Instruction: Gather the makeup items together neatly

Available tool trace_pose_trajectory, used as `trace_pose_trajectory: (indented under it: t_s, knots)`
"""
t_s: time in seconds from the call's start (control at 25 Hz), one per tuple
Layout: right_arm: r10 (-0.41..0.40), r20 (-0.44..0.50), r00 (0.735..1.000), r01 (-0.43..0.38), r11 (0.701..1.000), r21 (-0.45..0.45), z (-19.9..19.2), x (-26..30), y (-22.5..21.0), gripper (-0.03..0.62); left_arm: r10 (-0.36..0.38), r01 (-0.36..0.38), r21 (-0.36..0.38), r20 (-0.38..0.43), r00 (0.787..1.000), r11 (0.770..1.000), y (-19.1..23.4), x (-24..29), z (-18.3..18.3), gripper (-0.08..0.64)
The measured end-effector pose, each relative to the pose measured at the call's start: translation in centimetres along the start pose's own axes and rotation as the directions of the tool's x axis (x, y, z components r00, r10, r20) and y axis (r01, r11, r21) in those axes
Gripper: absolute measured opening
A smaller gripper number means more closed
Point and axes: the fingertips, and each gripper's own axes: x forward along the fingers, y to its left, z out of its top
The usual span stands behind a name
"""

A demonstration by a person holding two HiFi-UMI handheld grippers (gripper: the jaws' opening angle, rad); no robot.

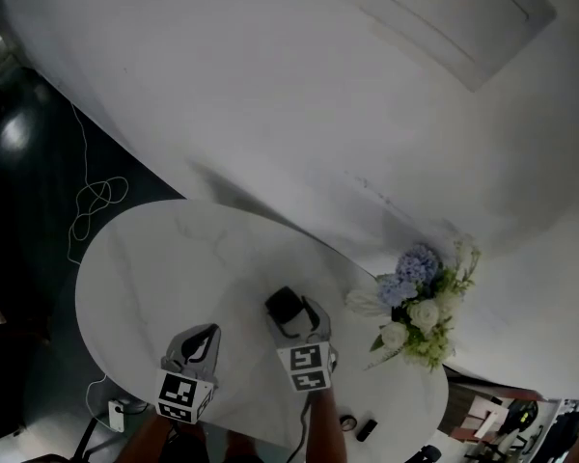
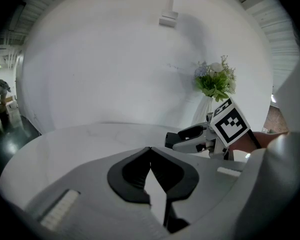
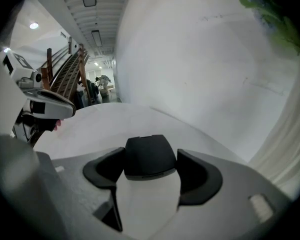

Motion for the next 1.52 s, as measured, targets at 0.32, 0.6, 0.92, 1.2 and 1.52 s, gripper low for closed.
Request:
trace_pose_trajectory:
  t_s: [0.32,0.6,0.92,1.2,1.52]
  knots:
    - [-0.059,0.039,0.997,0.058,0.998,0.025,1.8,-4.1,0.2,0.331,-0.037,0.036,0.03,0.038,0.999,0.999,-1.6,-1.1,2.2,0.011]
    - [-0.139,0.077,0.987,0.133,0.988,0.076,2.1,-9.1,0.3,0.331,-0.096,0.091,0.078,0.062,0.993,0.993,-3.9,-2.4,3.8,0.011]
    - [-0.25,0.093,0.964,0.233,0.959,0.162,0.7,-15.0,0.0,0.331,-0.192,0.181,0.141,0.07,0.979,0.973,-7.6,-3.5,4.8,0.011]
    - [-0.347,0.076,0.935,0.322,0.917,0.235,-1.8,-19.6,0.1,0.331,-0.281,0.266,0.195,0.054,0.958,0.944,-11.0,-4.2,4.5,0.011]
    - [-0.447,0.037,0.894,0.409,0.846,0.343,-5.8,-23.4,0.8,0.331,-0.369,0.355,0.241,0.014,0.929,0.903,-14.4,-4.9,3.2,0.011]
